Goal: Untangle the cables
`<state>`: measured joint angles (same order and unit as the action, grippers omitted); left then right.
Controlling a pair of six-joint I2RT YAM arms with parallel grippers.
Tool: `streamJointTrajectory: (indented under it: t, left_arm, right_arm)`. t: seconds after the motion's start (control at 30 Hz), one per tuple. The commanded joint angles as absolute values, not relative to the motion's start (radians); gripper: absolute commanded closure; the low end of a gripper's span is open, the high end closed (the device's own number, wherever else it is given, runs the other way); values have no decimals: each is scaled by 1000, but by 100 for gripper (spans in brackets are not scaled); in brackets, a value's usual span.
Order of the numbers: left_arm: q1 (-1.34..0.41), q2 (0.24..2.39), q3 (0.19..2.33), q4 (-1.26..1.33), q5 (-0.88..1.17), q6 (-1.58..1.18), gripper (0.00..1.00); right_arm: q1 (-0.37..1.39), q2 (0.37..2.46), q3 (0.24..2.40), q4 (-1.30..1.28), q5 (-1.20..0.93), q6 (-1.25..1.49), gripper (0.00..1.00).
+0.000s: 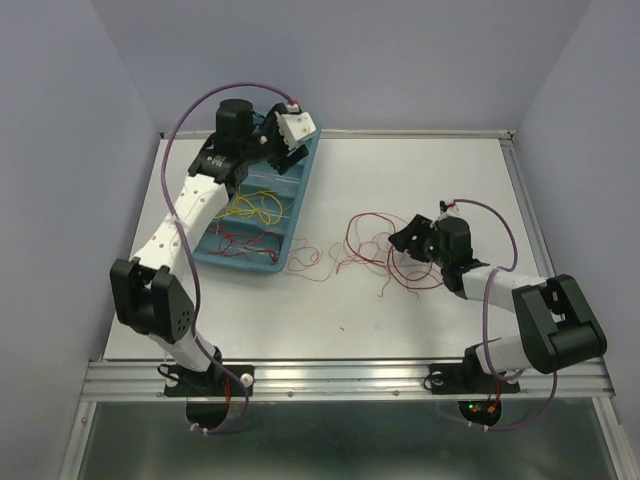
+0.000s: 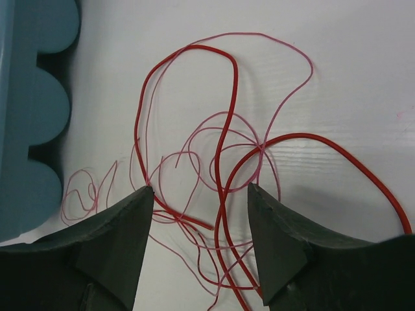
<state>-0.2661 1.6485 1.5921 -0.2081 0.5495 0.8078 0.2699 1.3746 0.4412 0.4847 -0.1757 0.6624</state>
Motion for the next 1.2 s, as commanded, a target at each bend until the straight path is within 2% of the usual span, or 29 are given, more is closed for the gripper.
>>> streamJointTrajectory:
  t: [0.0,0.07,0.23,0.27,0.53,0.77,0.83,0.87,0.93,1.07,1.17]
  left_arm:
    - [-426,1537,1485,-66,575,516,28]
    - [-480,1500,1397,44,523,431,29]
    - [-486,1416,1171,321,531,145,30]
    - [-486,1405,1101,354,546,137,30]
    - [-503,1332,948,456,543,132,28]
    - [-505,1338,930,469,557,132,28]
    - [-505,1341,925,476,569,129,28]
    - [-506,1344,923,477,574,126,28]
    - [-506,1350,922,482,581,126,29]
    - [-508,1361,925,482,595,130,29]
    - [-508,1364,922,482,649,141,29]
  right_arm:
    - [278,1410,521,450,-147,638,36]
    - [281,1428,538,419,-126,634,36]
    - [287,1402,552,370,-57,612,37]
    - [287,1378,552,365,-51,603,37]
    - [288,1246,534,302,106,540,36]
    - [288,1411,597,282,95,566,42]
    - [288,1452,629,282,80,571,50]
    - [287,1483,638,284,66,577,58]
    - [288,1503,658,284,45,583,63]
    - [288,1470,647,322,-49,578,100]
    - [288,1360,588,417,-165,574,99]
